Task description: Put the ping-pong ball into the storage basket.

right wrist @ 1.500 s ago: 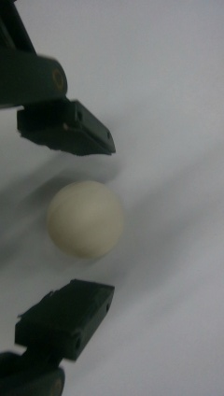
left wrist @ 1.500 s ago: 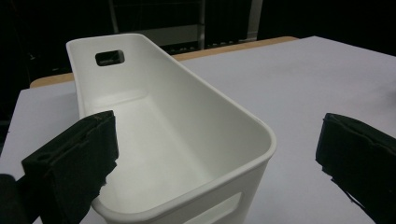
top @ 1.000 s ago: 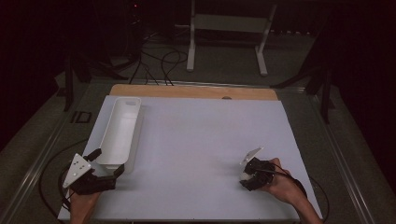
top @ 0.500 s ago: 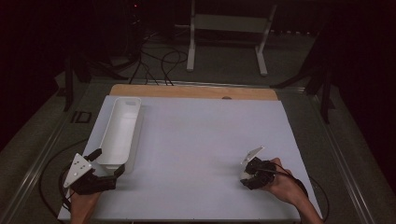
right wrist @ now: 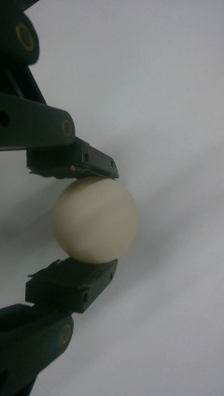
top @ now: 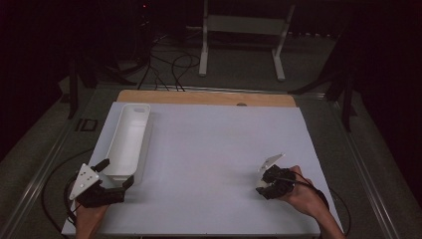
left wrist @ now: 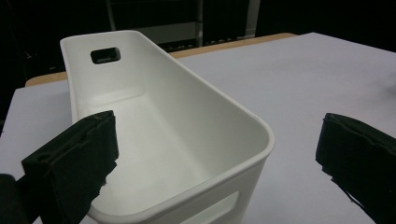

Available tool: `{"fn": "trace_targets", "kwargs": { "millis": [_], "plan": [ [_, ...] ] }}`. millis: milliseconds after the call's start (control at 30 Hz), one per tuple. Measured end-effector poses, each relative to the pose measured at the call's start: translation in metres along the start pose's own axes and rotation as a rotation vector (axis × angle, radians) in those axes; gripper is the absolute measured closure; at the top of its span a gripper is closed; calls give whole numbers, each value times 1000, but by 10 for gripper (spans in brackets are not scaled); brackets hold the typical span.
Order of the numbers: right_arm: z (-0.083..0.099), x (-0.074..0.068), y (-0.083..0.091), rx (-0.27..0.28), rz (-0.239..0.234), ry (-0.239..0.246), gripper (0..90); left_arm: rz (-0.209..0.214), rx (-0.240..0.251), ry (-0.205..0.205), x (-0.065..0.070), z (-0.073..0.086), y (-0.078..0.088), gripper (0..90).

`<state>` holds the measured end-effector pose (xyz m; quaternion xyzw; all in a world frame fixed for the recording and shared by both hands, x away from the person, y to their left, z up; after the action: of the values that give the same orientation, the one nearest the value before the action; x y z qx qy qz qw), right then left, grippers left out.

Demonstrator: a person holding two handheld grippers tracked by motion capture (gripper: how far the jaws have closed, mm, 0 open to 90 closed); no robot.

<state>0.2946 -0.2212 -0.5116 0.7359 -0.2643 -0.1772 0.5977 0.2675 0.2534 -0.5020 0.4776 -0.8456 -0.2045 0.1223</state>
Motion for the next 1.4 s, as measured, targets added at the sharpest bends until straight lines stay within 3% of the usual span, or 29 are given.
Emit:
{"fn": "trace_targets", "kwargs": {
  "millis": [833,1400],
  "plan": [
    [-15,6,22,55,35,-26,501,6,-1,11,-1,2,-3,0],
    [-26,7,29,75,43,-25,501,28,-19,-9,5,3,-11,0]
  ]
}}
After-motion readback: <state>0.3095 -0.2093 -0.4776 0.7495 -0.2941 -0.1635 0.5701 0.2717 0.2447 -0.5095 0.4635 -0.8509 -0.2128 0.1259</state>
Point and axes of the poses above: each handheld gripper's, and its own axes: y roughly backward along the jaws, z roughly out of its underside, x roughly to its right, the point moved 5 cm from there along -y, roughly forward along the jaws, and after that the axes turned 9 degrees about -x, right-handed, at the moved point
